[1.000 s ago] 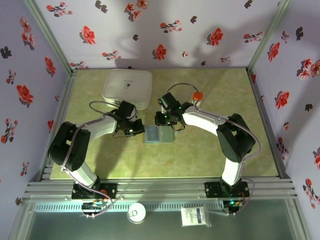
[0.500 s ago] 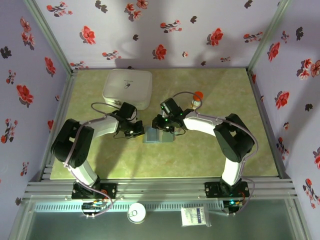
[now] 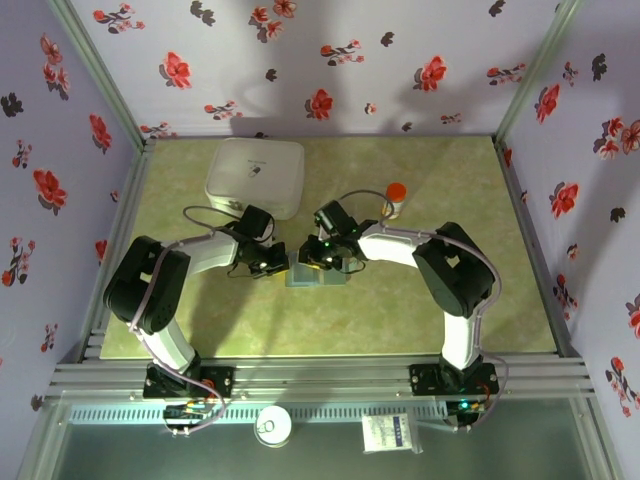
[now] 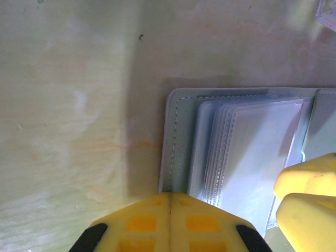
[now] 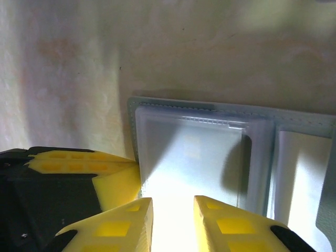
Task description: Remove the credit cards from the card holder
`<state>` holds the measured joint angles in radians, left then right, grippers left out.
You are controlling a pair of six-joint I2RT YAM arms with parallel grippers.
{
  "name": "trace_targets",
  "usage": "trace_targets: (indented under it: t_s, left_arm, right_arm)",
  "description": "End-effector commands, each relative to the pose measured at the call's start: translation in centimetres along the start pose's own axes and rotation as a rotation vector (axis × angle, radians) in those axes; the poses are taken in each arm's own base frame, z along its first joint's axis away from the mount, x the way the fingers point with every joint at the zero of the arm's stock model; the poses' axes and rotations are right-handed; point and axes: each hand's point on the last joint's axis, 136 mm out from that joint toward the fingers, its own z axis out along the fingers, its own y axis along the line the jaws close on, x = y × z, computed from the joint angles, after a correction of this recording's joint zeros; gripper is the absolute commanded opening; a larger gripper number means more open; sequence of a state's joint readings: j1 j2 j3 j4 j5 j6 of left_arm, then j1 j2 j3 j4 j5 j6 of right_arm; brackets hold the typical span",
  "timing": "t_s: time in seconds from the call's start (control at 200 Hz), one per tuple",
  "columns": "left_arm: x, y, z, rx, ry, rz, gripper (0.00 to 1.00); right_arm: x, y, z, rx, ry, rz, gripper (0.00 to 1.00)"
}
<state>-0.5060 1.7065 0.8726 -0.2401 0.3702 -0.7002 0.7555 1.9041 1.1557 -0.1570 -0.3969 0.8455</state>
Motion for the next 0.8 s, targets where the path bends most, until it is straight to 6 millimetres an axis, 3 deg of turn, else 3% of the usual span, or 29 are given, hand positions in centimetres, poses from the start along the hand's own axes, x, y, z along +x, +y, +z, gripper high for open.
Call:
trace_targets:
  t_s: [0.0, 0.37, 0.795]
  left_arm:
    - [0.8, 1.2, 0.5, -0.042, 0.032, 0.000, 0.01]
    - [1.1, 1.8, 0.2, -0.053, 0.027, -0.005, 0.01]
    - [0.6, 1.3, -0.8, -0.053, 0.008, 0.000, 0.01]
  right_arm:
    - [0.4, -0.9, 0.3, 0.057, 0.022, -0.002, 0.28]
    - [0.4, -2.3, -0.4, 0.132, -0.004, -0.011, 0.27]
    - [0.1, -3.2, -0.9, 0.081, -0.018, 0.012, 0.27]
